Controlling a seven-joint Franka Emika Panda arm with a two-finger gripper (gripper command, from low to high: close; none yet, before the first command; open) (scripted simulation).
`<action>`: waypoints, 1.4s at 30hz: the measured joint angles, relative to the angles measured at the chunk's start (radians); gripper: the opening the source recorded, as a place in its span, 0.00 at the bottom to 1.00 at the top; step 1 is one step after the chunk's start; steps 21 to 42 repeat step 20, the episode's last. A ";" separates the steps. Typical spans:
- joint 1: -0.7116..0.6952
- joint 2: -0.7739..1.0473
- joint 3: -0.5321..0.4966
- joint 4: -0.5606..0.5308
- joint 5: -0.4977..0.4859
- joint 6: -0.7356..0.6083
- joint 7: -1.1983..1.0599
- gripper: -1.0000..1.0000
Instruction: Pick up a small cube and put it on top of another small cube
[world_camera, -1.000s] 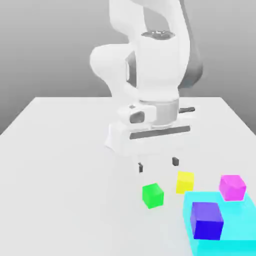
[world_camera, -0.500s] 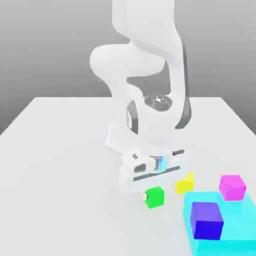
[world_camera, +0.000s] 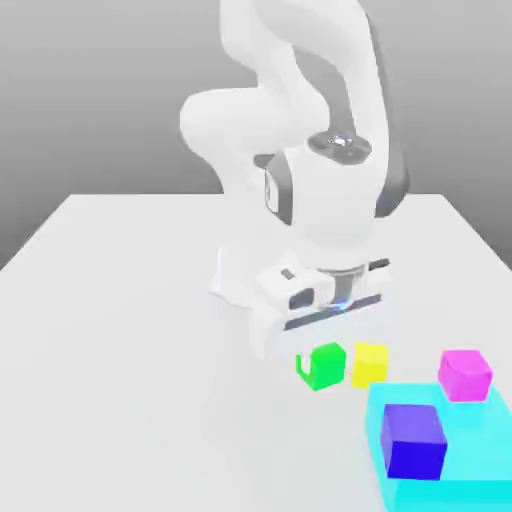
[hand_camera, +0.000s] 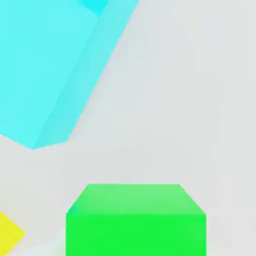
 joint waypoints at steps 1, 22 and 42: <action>0.006 0.005 0.000 0.036 0.000 -0.031 -0.021 0.00; 0.034 0.163 0.034 0.397 -0.006 -0.235 -0.244 1.00; 0.034 0.163 0.034 0.397 -0.006 -0.235 -0.244 1.00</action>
